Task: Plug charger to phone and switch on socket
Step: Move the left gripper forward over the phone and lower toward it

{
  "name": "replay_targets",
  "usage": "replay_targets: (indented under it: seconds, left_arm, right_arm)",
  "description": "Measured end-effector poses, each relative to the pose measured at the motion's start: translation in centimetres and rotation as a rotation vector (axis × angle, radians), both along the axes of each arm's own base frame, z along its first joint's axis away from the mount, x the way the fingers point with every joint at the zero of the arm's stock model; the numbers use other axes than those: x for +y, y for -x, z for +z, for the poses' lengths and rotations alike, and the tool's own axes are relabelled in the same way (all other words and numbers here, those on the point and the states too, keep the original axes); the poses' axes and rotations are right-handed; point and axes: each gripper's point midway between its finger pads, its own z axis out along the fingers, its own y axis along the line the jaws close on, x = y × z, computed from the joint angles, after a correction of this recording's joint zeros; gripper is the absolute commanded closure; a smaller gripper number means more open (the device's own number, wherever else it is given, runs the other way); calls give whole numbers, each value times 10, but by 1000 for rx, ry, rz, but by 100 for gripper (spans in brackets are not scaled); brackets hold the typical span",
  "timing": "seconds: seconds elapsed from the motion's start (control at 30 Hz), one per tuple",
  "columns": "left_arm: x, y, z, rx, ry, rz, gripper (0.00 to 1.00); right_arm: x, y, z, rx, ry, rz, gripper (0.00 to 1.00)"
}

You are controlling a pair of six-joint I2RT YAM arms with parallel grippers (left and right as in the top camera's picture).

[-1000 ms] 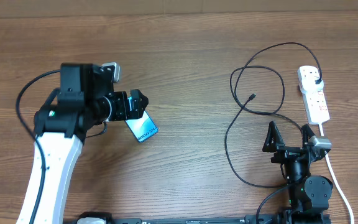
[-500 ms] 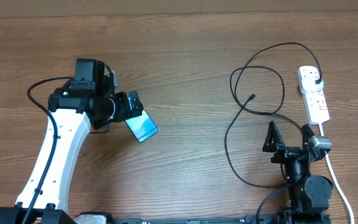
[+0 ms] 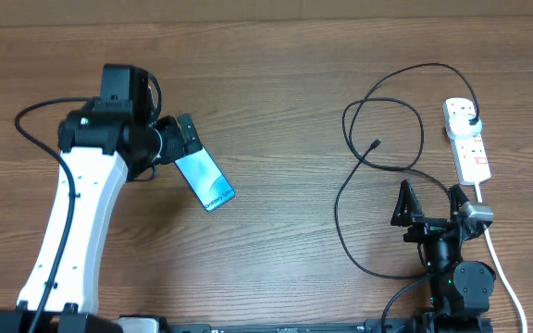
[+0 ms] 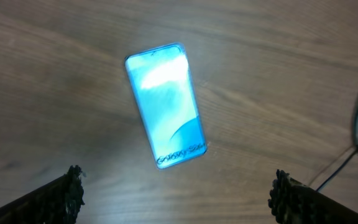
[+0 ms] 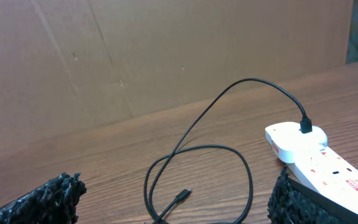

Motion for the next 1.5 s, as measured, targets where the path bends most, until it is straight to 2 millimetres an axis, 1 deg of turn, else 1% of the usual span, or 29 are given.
replay_targets:
  seconds: [0.1,0.27,0.4,0.53,0.8,0.9,1.07,1.17,1.33,1.5]
  left_arm:
    - [0,-7,0,45,-19,3,0]
    - [-2,-18,-15,138,-37,1,0]
    - [-2,-13,-27,207,-35,29,0]
    - [-2,-9,-28,227,-34,44,0]
    - [-5,-11,-29,220,-27,60,1]
    - [-8,-16,-41,203,-22,69,0]
    - [-7,-5,-72,251,-18,116,0]
    - [-6,-2,-83,266,-16,135,0]
    - [-6,-2,-91,260,-13,146,0]
    - [-7,-12,-93,222,-3,155,1]
  right_arm:
    - [0,0,0,0,0,0,0]
    - [0,0,0,0,0,0,0]
    - [0,0,0,0,0,0,0]
    - [0,0,0,0,0,0,0]
    - [0,0,0,0,0,0,0]
    - [0,0,0,0,0,0,0]
    - [0,0,0,0,0,-1,0]
    - [0,0,0,0,0,0,0]
    - [0,0,0,0,0,0,0]
    - [0,0,0,1,0,0,0]
